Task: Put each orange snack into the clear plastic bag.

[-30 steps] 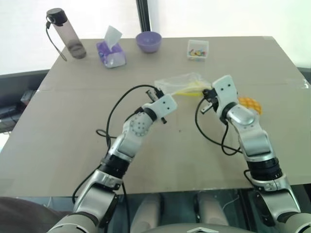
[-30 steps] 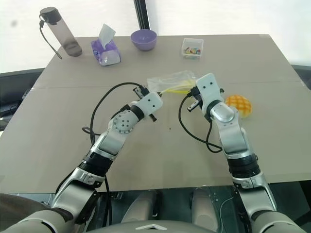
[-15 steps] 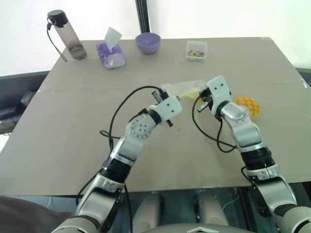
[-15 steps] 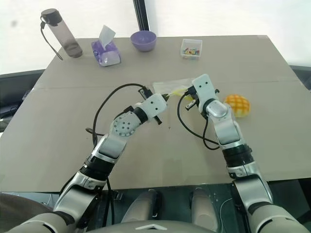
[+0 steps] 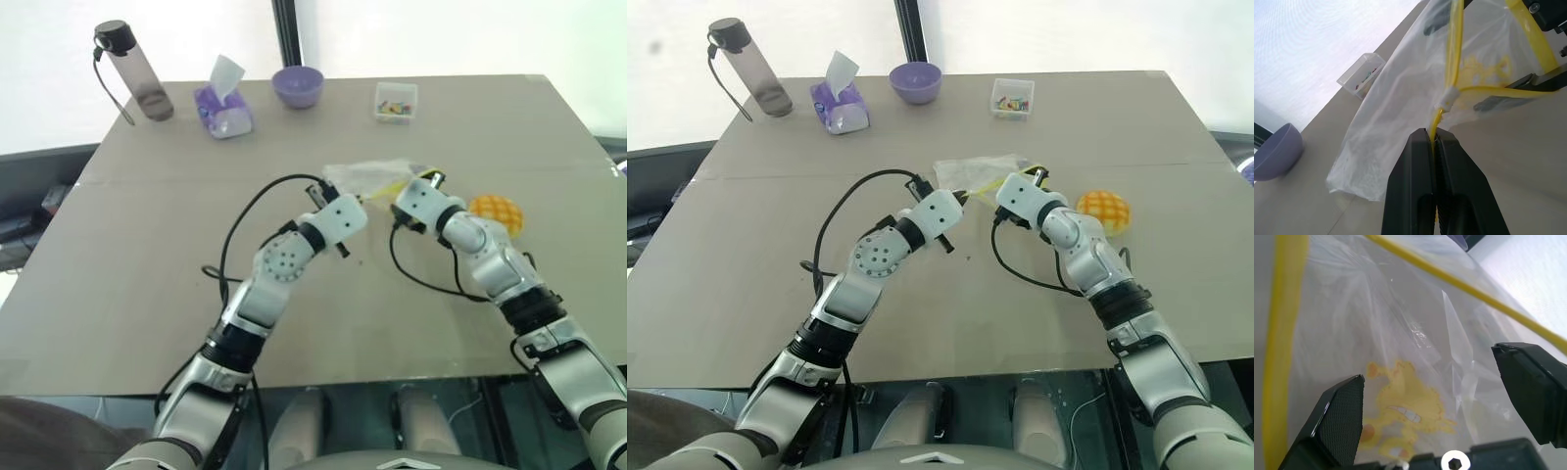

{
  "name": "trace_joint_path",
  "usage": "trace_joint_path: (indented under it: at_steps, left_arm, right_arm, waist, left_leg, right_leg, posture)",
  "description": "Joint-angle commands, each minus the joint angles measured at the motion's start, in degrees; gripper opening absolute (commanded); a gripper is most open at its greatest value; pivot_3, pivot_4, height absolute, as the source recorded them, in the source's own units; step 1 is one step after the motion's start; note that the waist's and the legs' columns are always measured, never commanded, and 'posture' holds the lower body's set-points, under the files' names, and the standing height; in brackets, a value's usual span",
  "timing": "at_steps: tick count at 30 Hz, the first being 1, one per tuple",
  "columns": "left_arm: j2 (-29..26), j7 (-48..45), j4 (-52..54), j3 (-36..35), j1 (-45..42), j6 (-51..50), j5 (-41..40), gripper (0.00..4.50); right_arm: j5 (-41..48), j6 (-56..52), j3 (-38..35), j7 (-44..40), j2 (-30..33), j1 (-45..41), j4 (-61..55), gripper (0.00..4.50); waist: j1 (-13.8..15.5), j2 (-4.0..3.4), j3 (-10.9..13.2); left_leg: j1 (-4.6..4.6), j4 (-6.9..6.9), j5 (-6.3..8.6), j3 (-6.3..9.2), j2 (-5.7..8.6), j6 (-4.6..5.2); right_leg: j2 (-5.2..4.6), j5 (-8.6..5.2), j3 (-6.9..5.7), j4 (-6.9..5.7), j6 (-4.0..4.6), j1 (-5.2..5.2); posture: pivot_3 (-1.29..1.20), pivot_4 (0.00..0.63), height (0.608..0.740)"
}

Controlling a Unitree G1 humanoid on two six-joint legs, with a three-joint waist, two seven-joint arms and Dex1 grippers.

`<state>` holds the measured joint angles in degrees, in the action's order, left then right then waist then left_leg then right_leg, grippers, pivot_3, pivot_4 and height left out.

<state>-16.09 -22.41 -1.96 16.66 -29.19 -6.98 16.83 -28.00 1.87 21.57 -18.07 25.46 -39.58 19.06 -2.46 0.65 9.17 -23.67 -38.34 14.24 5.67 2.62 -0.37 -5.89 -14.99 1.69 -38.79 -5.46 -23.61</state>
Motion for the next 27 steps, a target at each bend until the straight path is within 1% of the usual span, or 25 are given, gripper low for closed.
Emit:
trace_joint_path:
  at_steps: [1, 7, 9, 11, 15, 20, 24, 27]
  left_arm:
    - [0.02, 1.55, 1.23, -1.50, -0.37, -1.17, 0.68, 0.00]
    - [0.39, 2.51, -0.09, -1.93, -0.72, -2.04, 0.01, 0.00]
    - [0.56, 2.65, -0.20, -2.14, -0.71, -2.26, -0.34, 0.00]
    - [0.46, 2.73, -0.45, -2.29, -0.69, -2.14, -0.38, 0.00]
    - [0.53, 2.99, -0.61, -2.57, -0.42, -2.09, -0.46, 0.00]
    - [1.59, 3.53, -0.91, -2.53, -0.48, -2.24, -0.59, 0.00]
    - [2.48, 3.89, -0.98, -2.48, -0.80, -2.52, -0.47, 0.00]
    - [2.72, 3.95, -0.88, -2.67, -0.72, -2.57, -0.43, 0.00]
  right_arm:
    - [-1.09, 2.19, -1.62, 0.90, 1.82, -0.41, -2.74, 4.45]
    - [-0.31, 3.46, -3.02, -1.04, 4.26, 2.59, -8.28, 4.45]
    - [1.82, 3.99, -4.24, -2.69, 5.19, 3.85, -10.69, 4.45]
    - [6.15, 1.99, -7.51, -5.18, 5.63, 5.54, -14.18, 4.45]
    - [17.12, -9.00, -16.81, -9.10, 4.39, 8.62, -20.14, 4.45]
    - [31.05, -26.38, -27.90, -11.22, 1.35, 12.01, -23.41, 4.45]
    - [35.61, -35.04, -32.68, -9.36, 0.19, 14.34, -22.27, 4.45]
    - [35.85, -37.60, -35.29, -5.68, 0.30, 15.12, -19.97, 4.45]
  waist:
    - [0.07, 0.00, 0.00]
    - [0.13, 0.00, 0.00]
    - [0.16, 0.00, 0.00]
    - [0.16, 0.00, 0.00]
    - [0.23, 0.01, 0.00]
    - [0.47, 0.01, 0.00]
    - [0.24, 0.00, 0.00]
    - [0.30, 0.00, 0.00]
  left_leg:
    - [-0.01, -0.01, 0.00, 0.01, 0.00, 0.00]
    - [-0.02, 0.00, 0.00, 0.01, 0.00, 0.00]
    - [-0.03, 0.00, 0.00, 0.01, 0.00, 0.00]
    - [-0.03, 0.00, 0.00, 0.00, 0.00, 0.00]
    - [-0.02, -0.01, 0.00, 0.03, 0.00, 0.01]
    - [-0.01, -0.02, 0.07, 0.12, 0.00, 0.12]
    - [-0.01, -0.02, 0.09, 0.15, 0.00, 0.15]
    - [0.02, -0.02, 0.14, 0.13, 0.00, 0.25]
  right_leg:
    - [0.00, 0.00, 0.00, 0.01, 0.00, 0.00]
    - [0.00, 0.00, -0.01, 0.03, 0.00, 0.00]
    - [-0.01, 0.00, -0.01, 0.04, 0.00, 0.01]
    - [-0.01, 0.00, -0.01, 0.04, 0.00, 0.01]
    - [0.00, 0.00, -0.01, 0.03, 0.00, 0.03]
    - [0.00, 0.00, -0.04, 0.04, 0.00, 0.09]
    - [-0.01, 0.00, -0.03, 0.02, 0.00, 0.08]
    - [0.00, 0.00, 0.00, -0.02, 0.00, 0.06]
  posture:
    - [0.00, 0.150, 0.740]
    - [0.00, 0.150, 0.740]
    - [0.00, 0.150, 0.740]
    - [0.00, 0.150, 0.740]
    - [0.00, 0.150, 0.740]
    - [0.00, 0.150, 0.740]
    - [0.00, 0.150, 0.740]
    - [0.00, 0.150, 0.740]
